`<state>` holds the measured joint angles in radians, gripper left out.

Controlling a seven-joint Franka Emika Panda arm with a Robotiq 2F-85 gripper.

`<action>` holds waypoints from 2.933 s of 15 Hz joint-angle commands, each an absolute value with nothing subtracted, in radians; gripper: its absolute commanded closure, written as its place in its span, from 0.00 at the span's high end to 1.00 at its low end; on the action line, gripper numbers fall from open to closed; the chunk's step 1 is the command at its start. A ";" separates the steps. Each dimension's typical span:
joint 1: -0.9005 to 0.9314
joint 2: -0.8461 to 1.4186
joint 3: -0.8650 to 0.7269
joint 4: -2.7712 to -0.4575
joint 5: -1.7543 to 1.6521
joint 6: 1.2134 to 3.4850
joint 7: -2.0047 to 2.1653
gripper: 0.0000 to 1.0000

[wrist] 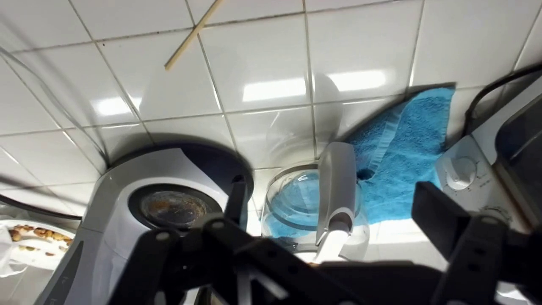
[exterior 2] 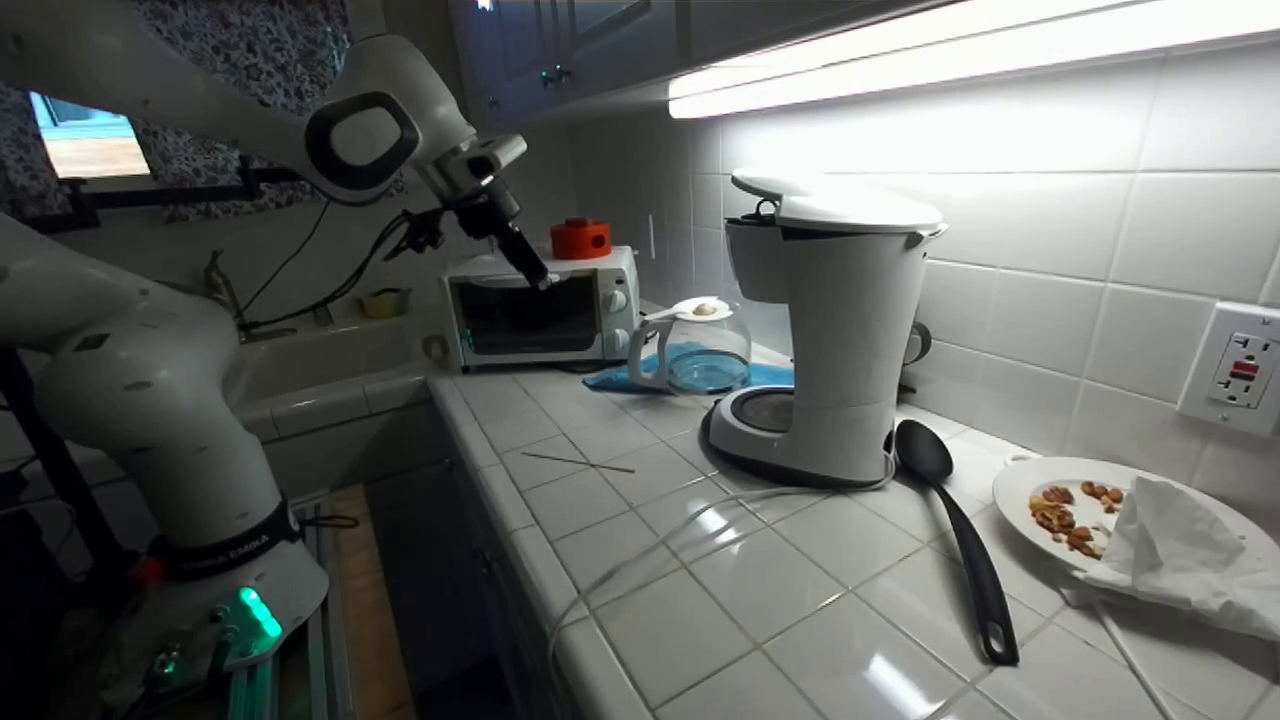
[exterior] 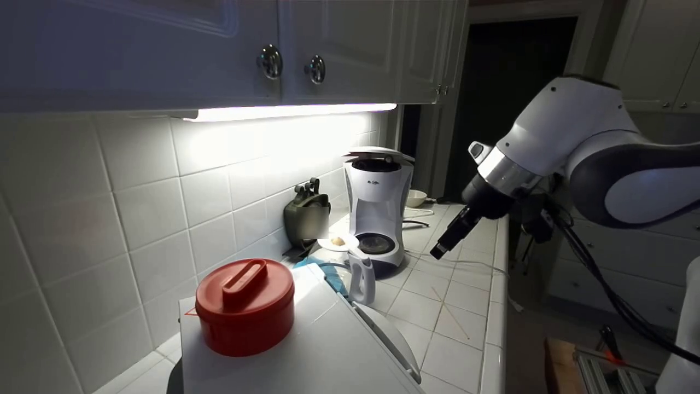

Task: Put the coffee jar on the coffeemaker

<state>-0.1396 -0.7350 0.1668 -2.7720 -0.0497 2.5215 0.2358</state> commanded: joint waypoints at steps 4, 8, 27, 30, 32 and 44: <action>-0.258 -0.563 0.229 -2.770 -0.180 2.747 0.304 1.00; -0.232 -0.555 0.201 -2.769 -0.168 2.726 0.275 1.00; -0.162 -0.248 0.143 -2.659 -0.115 2.975 0.252 1.00; -0.183 -0.214 0.165 -2.607 -0.127 2.968 0.248 1.00; -0.197 -0.190 0.174 -2.568 -0.136 2.963 0.245 1.00; -0.206 -0.061 0.203 -2.396 -0.146 2.866 0.280 1.00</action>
<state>-0.2065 -0.0904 0.1902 -2.4429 -0.1313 2.9182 0.2485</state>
